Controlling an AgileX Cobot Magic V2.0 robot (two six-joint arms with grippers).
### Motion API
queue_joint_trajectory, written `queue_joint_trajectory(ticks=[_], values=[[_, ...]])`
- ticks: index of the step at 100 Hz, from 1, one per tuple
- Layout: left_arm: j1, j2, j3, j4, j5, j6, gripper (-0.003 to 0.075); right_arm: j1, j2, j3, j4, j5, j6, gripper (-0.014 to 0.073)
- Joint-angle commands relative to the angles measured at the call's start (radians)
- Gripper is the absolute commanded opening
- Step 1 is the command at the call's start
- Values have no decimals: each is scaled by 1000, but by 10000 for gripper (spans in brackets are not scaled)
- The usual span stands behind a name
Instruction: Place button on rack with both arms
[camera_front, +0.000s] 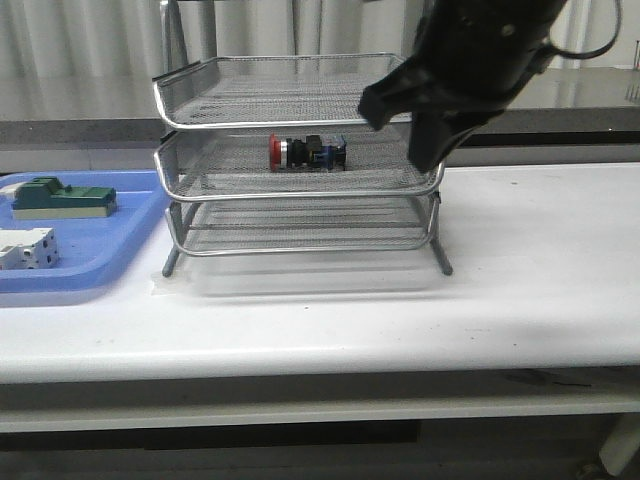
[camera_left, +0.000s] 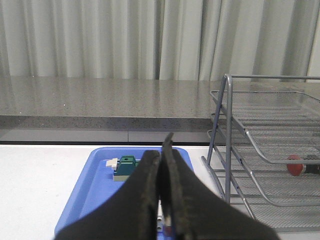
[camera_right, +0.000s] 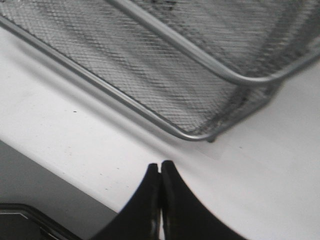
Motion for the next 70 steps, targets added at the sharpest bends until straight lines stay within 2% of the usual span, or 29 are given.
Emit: queue_joint_trajectory(ticks=[1, 35, 70], values=[[2, 9, -28, -10, -66, -11, -20, -54, -126, 24, -2, -59, 0, -65], [2, 9, -28, -10, -66, -11, -20, -283, -485, 293, -2, -210, 36, -64], [2, 9, -28, -10, -66, -11, -20, -363, -870, 590, -2, -340, 75, -56]])
